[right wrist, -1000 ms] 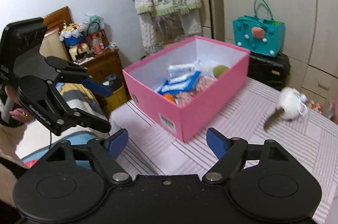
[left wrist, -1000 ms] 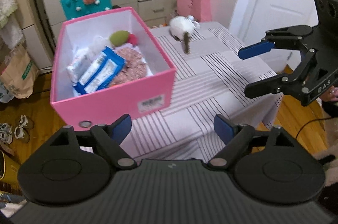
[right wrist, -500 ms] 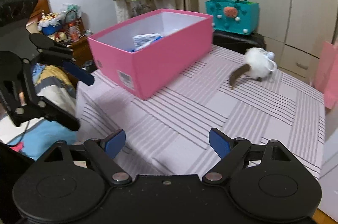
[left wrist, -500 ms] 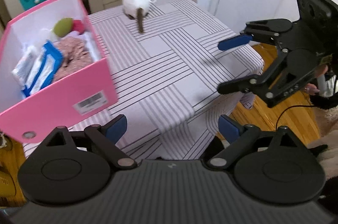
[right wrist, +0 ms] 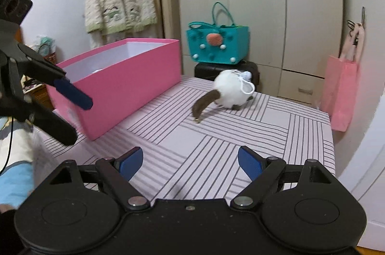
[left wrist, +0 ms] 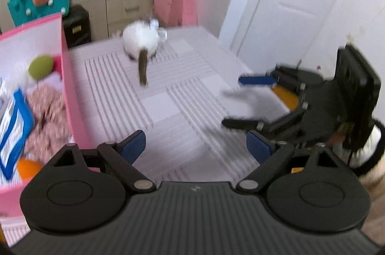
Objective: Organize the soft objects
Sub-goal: 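Move both tools back to the white plush toy on the table, then close both tools on opposite sides of the white plush toy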
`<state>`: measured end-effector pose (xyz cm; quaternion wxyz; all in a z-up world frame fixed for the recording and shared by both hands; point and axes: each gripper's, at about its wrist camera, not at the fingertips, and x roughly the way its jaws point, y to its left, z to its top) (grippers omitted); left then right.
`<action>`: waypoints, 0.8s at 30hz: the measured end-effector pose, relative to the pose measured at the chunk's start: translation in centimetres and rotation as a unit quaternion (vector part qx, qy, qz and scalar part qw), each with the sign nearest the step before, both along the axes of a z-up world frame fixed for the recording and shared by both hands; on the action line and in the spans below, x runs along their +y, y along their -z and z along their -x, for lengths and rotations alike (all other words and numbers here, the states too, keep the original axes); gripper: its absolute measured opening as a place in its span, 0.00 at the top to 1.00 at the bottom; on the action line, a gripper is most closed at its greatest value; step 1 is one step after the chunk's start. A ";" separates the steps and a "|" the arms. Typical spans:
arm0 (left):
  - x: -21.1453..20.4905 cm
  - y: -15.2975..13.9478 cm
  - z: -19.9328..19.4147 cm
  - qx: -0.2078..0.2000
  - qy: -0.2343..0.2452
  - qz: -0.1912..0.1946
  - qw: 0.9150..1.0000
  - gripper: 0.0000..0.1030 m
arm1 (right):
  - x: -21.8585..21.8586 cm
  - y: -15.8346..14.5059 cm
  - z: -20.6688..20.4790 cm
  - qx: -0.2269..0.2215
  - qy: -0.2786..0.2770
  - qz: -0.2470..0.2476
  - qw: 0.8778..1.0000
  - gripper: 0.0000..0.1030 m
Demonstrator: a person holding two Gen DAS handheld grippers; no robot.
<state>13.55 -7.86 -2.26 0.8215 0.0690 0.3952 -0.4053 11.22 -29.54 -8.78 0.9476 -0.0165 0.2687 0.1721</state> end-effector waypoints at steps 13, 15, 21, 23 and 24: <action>-3.9 1.6 -6.4 -0.056 -0.084 0.072 0.992 0.15 | -0.8 1.0 -7.8 -0.016 0.007 -0.022 1.000 0.13; -4.7 1.9 -7.6 -0.058 -0.097 0.071 0.991 0.18 | -0.3 1.2 -9.3 -0.017 0.001 -0.005 1.000 0.14; -6.3 2.7 -11.1 -0.065 -0.144 0.074 0.985 0.23 | 0.6 1.6 -12.8 -0.031 -0.004 0.025 0.999 0.14; -6.6 3.1 -12.3 -0.051 -0.167 0.079 0.981 0.25 | 0.4 1.6 -13.9 -0.034 -0.002 0.024 0.999 0.14; -6.7 3.2 -12.9 -0.043 -0.176 0.083 0.980 0.25 | 0.2 1.7 -14.5 -0.034 -0.002 0.023 0.999 0.14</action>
